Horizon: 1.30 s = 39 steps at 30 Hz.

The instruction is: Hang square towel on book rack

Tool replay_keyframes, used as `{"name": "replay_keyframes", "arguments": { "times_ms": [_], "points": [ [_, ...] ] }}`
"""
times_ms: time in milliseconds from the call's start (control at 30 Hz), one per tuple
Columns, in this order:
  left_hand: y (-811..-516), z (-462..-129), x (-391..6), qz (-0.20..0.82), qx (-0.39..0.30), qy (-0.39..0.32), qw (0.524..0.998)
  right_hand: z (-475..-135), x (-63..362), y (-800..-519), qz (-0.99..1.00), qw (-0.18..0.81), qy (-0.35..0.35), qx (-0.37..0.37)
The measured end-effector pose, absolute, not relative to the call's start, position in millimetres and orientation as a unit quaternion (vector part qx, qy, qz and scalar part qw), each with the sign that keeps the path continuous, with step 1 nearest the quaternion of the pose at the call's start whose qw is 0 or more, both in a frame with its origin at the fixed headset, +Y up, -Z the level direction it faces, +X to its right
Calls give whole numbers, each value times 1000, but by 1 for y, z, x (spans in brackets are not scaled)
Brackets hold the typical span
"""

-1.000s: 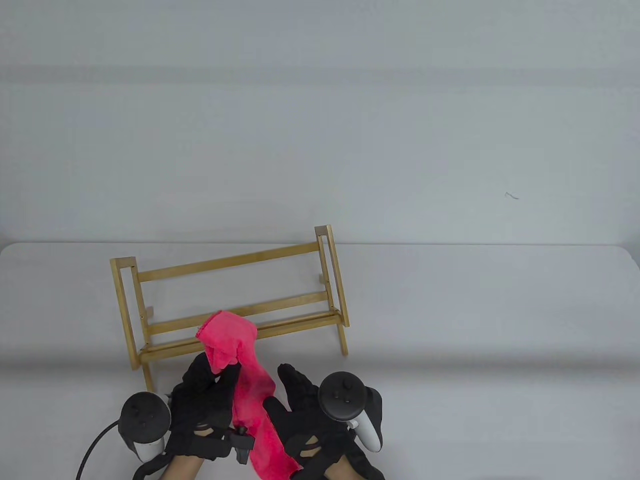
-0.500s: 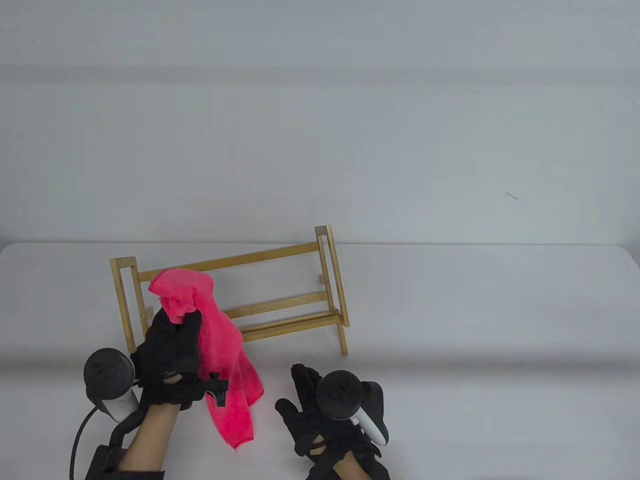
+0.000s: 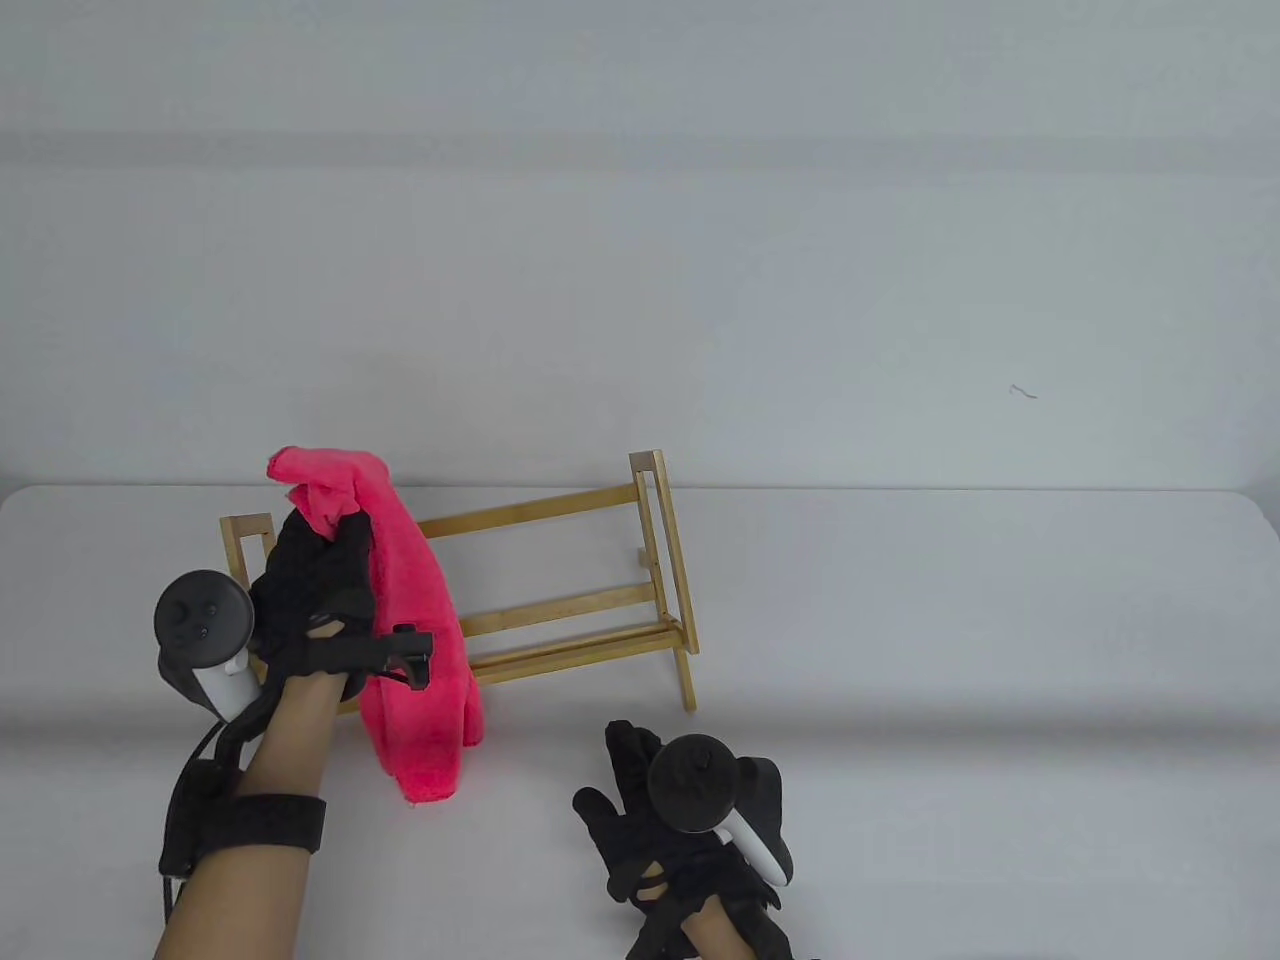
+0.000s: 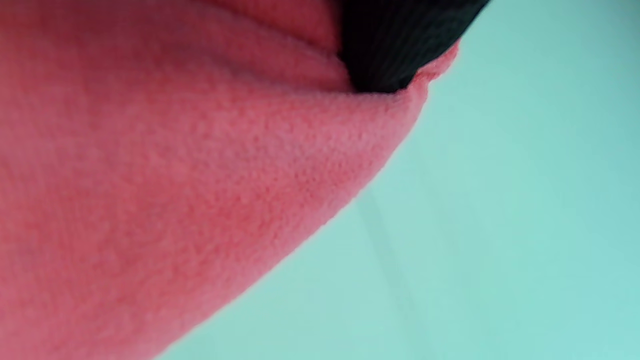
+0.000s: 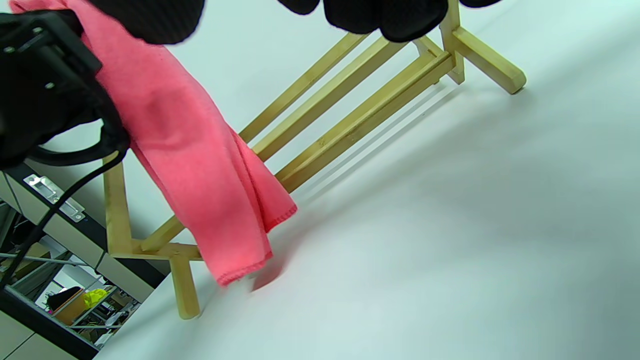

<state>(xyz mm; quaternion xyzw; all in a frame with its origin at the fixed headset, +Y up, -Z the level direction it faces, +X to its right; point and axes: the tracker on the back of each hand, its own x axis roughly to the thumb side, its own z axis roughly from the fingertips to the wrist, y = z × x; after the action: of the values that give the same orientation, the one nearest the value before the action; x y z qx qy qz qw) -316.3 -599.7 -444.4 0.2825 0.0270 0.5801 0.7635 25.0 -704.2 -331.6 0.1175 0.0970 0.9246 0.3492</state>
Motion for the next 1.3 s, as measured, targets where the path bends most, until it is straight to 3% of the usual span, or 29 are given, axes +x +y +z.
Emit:
{"name": "replay_keyframes", "arguments": {
  "times_ms": [400,633,1000,1300],
  "points": [
    [-605,-518,-308,578,267,71,768,-334,30,-704,932,333,92,107],
    [-632,-549,-304,585,227,125,768,-334,31,-703,936,320,99,105],
    [-670,-563,-309,590,163,189,768,-335,29,-704,940,306,109,104],
    [-675,-559,-312,594,171,195,761,-335,30,-704,941,305,110,101]
  ]
}}
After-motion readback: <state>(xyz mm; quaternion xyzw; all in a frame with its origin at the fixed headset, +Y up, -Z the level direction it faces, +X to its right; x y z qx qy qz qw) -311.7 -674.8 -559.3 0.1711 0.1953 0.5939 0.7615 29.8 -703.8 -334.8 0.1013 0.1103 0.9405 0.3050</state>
